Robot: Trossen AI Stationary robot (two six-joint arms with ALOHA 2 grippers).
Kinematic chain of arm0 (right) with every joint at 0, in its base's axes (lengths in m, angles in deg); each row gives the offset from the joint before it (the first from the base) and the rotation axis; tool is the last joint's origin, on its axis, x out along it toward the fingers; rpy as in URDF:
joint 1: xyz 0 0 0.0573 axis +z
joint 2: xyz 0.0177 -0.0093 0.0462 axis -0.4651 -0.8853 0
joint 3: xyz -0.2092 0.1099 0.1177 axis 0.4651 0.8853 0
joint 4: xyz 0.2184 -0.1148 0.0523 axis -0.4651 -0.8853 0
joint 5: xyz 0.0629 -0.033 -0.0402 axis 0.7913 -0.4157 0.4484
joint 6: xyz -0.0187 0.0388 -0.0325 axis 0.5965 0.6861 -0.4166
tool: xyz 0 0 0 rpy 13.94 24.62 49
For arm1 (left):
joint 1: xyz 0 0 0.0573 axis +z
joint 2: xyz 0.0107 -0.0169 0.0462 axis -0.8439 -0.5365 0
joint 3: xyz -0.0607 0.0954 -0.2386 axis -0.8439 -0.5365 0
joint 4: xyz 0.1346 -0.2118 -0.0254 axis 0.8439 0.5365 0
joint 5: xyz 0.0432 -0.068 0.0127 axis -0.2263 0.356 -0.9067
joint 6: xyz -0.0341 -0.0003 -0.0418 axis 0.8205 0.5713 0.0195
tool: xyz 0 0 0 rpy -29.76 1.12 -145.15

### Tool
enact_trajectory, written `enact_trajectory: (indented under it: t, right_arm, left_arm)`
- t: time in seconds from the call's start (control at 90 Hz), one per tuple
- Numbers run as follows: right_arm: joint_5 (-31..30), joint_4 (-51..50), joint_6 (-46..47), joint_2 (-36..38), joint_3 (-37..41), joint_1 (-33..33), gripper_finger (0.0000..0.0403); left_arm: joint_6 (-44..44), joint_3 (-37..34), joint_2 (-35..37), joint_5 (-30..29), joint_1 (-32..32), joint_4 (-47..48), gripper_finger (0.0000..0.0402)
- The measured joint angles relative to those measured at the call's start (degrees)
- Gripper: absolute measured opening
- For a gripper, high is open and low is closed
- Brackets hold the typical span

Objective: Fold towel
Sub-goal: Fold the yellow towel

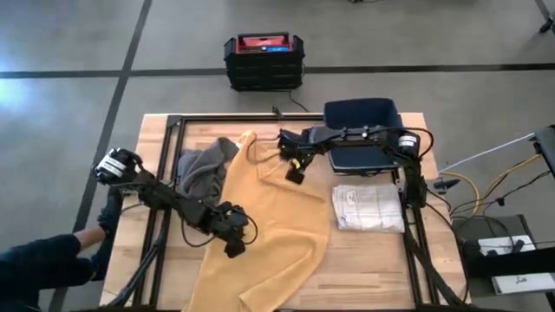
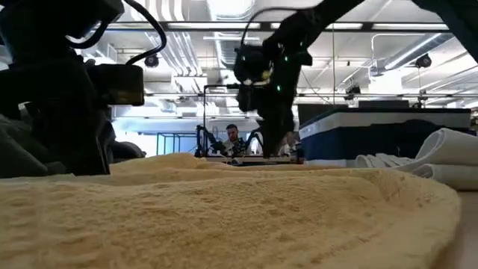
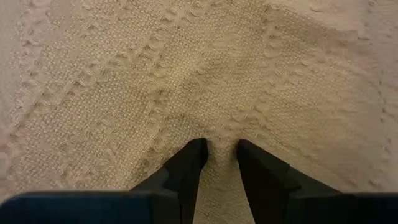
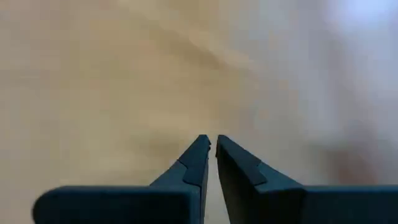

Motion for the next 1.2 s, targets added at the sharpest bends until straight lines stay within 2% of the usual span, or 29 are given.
enact_trajectory:
  t: [0.044,0.178,0.3,0.433,0.511,0.767,0.944,1.078,1.2]
  right_arm:
    - [0.2,1.1,-0.2,-0.1,0.1,1.0,0.0018]
    - [-4.6,4.6,0.7,-2.3,0.2,1.7,0.0018]
    - [-12.5,3.8,2.5,-5.4,0.3,0.8,0.0018]
    - [-14.4,3.1,2.9,-7.0,0.1,-0.9,0.0018]
    - [-18.0,2.3,3.1,-7.5,0.1,-1.5,0.0018]
    - [-29.0,-5.0,3.7,-6.9,0.4,-4.4,0.0018]
    - [-31.7,-6.4,4.5,-6.7,0.3,-6.3,0.0018]
    - [-38.5,-7.5,6.2,-5.4,0.3,-6.1,0.0018]
    - [-38.9,-7.0,6.6,-2.2,0.3,-6.3,0.0018]
  left_arm:
    - [-0.4,0.0,0.6,-0.6,0.0,0.0,0.0098]
    - [-0.4,-0.2,1.7,-2.1,0.0,0.4,0.0098]
    - [-0.2,-0.2,1.7,-2.3,0.0,0.2,0.0098]
    - [0.5,-0.2,1.7,-2.6,-0.2,0.1,0.0098]
    - [0.6,-0.2,1.7,-2.7,-0.4,0.1,0.0098]
    - [1.3,0.0,-0.1,-3.1,-0.7,-0.5,0.0098]
    - [2.5,0.0,-1.4,-2.4,-0.8,-0.6,0.0098]
    - [3.7,0.0,-1.5,-1.0,-0.8,-1.0,0.0098]
    - [4.0,0.0,-1.5,0.0,-0.8,-1.1,0.0098]
